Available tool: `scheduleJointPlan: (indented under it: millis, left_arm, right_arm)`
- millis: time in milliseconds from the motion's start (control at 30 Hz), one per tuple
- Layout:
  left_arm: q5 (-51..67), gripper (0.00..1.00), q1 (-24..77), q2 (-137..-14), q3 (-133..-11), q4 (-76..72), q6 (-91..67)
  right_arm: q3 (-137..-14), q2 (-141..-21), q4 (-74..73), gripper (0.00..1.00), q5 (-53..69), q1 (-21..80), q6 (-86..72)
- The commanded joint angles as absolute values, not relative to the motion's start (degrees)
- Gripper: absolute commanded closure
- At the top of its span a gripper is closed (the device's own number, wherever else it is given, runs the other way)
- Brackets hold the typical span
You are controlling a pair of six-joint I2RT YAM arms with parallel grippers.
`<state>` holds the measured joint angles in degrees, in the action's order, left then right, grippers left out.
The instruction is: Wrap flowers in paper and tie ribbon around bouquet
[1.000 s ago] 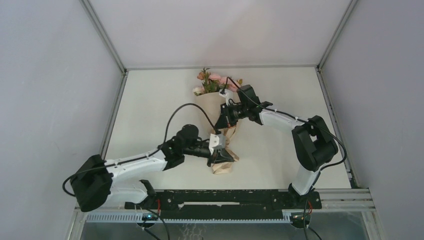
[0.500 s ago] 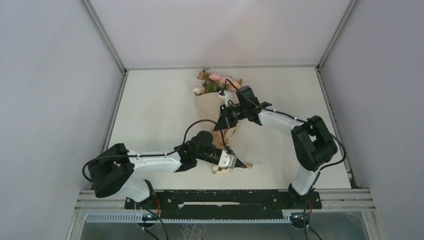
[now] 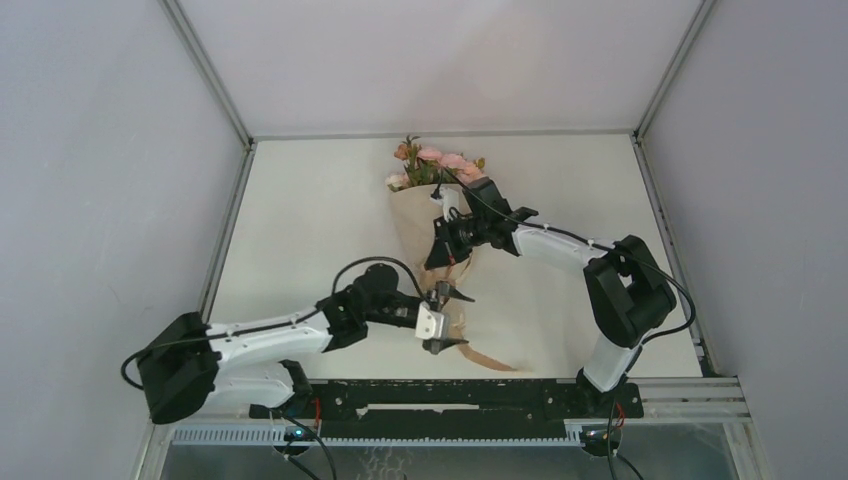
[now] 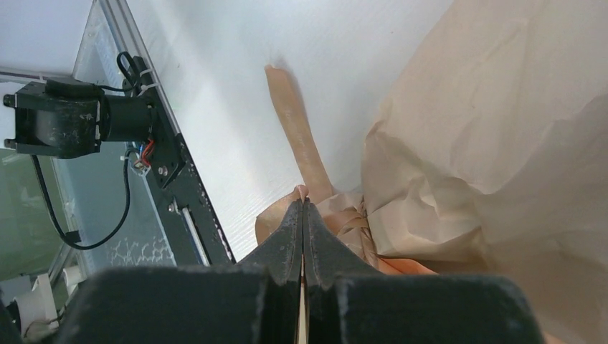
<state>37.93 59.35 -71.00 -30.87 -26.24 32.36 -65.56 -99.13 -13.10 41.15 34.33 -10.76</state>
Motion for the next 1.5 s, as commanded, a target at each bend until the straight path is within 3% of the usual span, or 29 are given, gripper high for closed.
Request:
scheduleJointPlan:
  millis: [0, 67, 200, 267, 333, 600, 1000, 1233, 1367, 1467]
  left_arm:
    - [33.6, 0.21, 53.7, -63.4, -31.9, -15.7, 21.5]
    - [32.8, 0.28, 50.2, -60.1, -31.7, -16.0, 12.5]
    - [24.7, 0.53, 45.1, -54.6, -29.2, -17.5, -2.6]
    - [22.8, 0.58, 42.3, -53.8, -26.6, -18.9, -8.5]
    - [20.5, 0.57, 39.5, -54.2, -23.4, -21.3, -14.0]
    - [14.0, 0.4, 37.6, -58.6, -17.3, -32.1, -19.0]
    - [16.7, 0.5, 37.9, -67.3, -15.5, -45.8, -20.3]
    - [12.2, 0.64, 38.1, -71.8, -17.5, -47.0, -20.6]
    - [11.8, 0.63, 38.5, -73.3, -18.1, -48.4, -21.4]
    - [11.0, 0.56, 39.1, -73.9, -18.3, -50.2, -21.7]
  right_arm:
    - [-65.7, -95.4, -13.1, 1.0, 39.1, 35.0, -11.3]
    - [-65.7, -95.1, -13.2, 1.0, 38.7, 35.4, -11.6]
    - [-65.7, -94.9, -11.9, 1.0, 38.7, 35.8, -13.3]
    - [-65.7, -94.9, -11.1, 1.0, 38.6, 35.9, -14.5]
    - [-65.7, -94.7, -10.4, 1.0, 38.5, 36.1, -15.4]
    - [-65.7, -92.9, -9.5, 1.0, 35.3, 37.3, -20.2]
    - [-65.7, -93.9, -6.3, 1.0, 34.3, 38.6, -26.8]
    - [-65.7, -95.0, -5.0, 1.0, 35.9, 38.6, -27.8]
    - [-65.7, -95.6, -5.1, 1.0, 36.2, 38.8, -28.0]
    - [-65.7, -96.1, -4.7, 1.0, 36.9, 38.7, -28.5]
